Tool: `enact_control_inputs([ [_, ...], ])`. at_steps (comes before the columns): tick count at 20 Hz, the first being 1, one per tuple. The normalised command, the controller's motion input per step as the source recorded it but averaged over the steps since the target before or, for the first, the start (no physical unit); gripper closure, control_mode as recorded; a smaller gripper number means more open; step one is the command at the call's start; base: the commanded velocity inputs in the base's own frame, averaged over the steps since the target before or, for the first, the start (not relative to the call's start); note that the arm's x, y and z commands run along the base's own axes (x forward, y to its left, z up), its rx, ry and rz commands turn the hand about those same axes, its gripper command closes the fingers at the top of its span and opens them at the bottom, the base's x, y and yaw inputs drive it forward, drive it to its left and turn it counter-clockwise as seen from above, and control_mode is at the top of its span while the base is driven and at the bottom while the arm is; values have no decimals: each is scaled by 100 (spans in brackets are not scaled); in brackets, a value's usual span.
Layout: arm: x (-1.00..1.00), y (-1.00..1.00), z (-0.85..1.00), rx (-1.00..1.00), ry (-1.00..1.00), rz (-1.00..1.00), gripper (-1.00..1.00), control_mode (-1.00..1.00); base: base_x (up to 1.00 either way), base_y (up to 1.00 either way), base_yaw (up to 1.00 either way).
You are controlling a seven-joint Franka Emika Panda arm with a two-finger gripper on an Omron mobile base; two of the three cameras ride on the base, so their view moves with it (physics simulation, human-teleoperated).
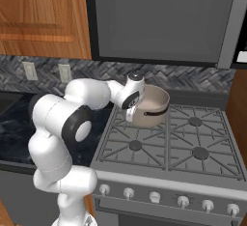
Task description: Turn on the sink faucet. Then move the onion from the counter to the sink. Turn off the sink. Move the vegetable from the sink to the pot next to the stove. Finally move the pot to the rear left burner.
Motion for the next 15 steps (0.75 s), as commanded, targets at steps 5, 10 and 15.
enact_control_inputs([
  [5,0,0,0,0,0,2,-100,-100,0,0,0],
  [10,-11,0,4,0,-1,2,-100,-100,0,0,0],
  [15,-29,0,18,1,-6,2,-100,-100,0,0,0],
])
